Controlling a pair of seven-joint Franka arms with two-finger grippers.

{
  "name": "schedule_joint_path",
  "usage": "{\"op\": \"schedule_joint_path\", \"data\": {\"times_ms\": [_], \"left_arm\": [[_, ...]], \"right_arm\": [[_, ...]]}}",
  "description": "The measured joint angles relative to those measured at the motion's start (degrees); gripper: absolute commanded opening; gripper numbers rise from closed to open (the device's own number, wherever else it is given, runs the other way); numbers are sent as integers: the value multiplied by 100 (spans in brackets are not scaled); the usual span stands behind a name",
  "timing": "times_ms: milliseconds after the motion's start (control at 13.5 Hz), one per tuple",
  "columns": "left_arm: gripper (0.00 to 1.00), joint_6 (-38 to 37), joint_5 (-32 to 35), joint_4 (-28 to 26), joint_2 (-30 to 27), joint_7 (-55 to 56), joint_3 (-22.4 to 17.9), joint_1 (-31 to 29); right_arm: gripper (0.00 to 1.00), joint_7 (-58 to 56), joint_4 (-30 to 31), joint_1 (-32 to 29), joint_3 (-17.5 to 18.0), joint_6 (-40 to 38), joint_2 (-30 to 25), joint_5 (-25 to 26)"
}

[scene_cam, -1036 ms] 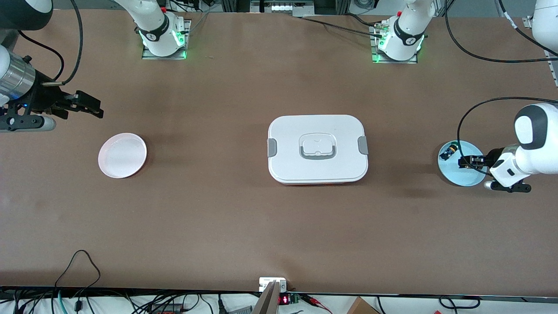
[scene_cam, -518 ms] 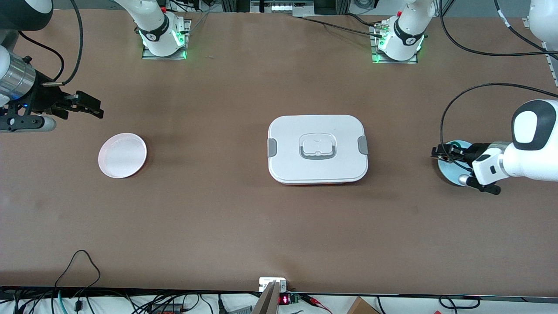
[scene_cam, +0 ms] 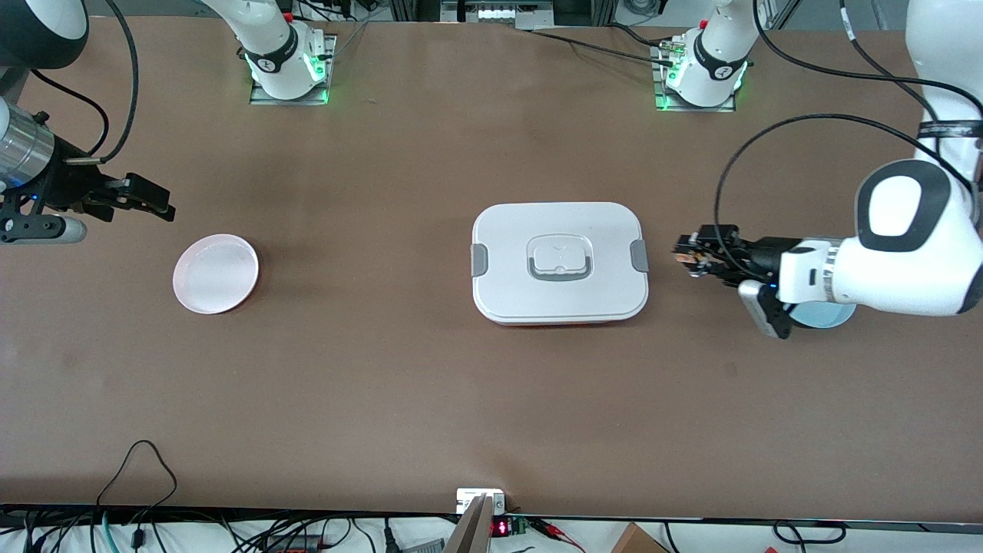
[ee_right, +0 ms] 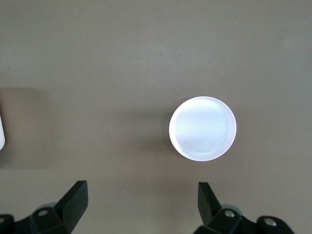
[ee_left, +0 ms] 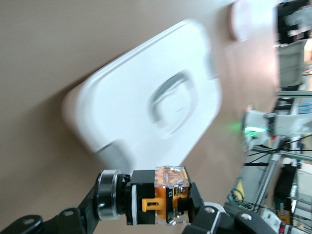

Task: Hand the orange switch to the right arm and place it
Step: 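Carry the switch over the white box while the right gripper approaches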

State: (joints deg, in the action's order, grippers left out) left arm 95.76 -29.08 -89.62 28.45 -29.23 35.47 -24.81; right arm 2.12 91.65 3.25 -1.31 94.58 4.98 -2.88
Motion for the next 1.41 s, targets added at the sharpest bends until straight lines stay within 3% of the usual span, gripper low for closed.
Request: {"op": "schedule_joint_path", "data": {"times_ms": [148, 444, 666, 1036, 1183, 1331, 1405], "left_arm": [[26, 434, -424, -7, 1, -338, 311, 58], [24, 1476, -1193, -46, 23, -1693, 535, 303], [22, 2309, -1652, -78, 94, -2747, 815, 455], [18, 3264, -3501, -485, 232, -5176, 901, 911], [16, 3554, -4740, -724, 249, -6489, 919, 1047], [16, 3643, -5752, -947, 266, -7724, 930, 1177], [16, 3669, -5922, -1012, 270, -8005, 935, 1213]], "right_arm": [[100, 2, 0, -6, 0, 51, 10, 0], [100, -5, -16, -17, 9, 597, 400, -6], [100, 41, -31, 113, 80, 516, 568, -28], [100, 473, -102, 771, 133, 82, 566, -42], [100, 355, -99, 794, 129, -204, 586, -486], [100, 184, -96, 781, 114, -295, 610, -1436], [100, 56, -95, 775, 107, -305, 652, -1884]]}}
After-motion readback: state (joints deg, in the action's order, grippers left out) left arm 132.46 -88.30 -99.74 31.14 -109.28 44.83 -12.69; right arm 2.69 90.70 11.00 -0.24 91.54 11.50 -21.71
